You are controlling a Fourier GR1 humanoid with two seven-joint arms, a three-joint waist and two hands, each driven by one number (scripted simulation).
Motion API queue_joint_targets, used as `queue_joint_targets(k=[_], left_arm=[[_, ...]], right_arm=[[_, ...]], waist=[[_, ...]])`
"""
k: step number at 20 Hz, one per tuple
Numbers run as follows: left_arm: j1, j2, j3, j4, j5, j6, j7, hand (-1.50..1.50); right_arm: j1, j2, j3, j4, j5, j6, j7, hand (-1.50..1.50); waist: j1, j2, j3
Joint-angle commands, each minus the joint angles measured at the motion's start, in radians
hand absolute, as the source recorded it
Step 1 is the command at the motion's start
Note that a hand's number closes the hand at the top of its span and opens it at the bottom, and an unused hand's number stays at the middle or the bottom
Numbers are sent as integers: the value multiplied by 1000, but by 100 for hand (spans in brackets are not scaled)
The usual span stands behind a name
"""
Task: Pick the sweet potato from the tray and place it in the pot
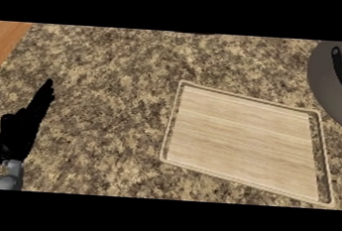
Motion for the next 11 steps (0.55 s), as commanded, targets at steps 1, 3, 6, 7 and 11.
queue_joint_targets(k=[1, 3, 6, 7, 11], left_arm=[[39, -12, -2, -9, -8, 10, -11, 0], [9, -10, 2, 3, -15, 14, 5, 0], [19, 14, 34, 9, -2, -6, -3, 0], [11, -8, 35, 24, -5, 14, -4, 0], [24, 23, 54, -12, 6, -20, 33, 0]], right_arm=[[21, -43, -64, 21, -75, 101, -61, -150], [33, -23, -74, 34, -89, 102, -82, -150], [45, -47, -90, 31, -123, 177, -94, -150], [98, -49, -112, 25, -154, 211, -144, -150], [177, -49, -143, 14, -210, 242, -193, -150]], waist=[[-12, -7, -2], [-13, -5, -2], [-31, -15, -4], [-46, -20, -4], [-55, -25, -5]])
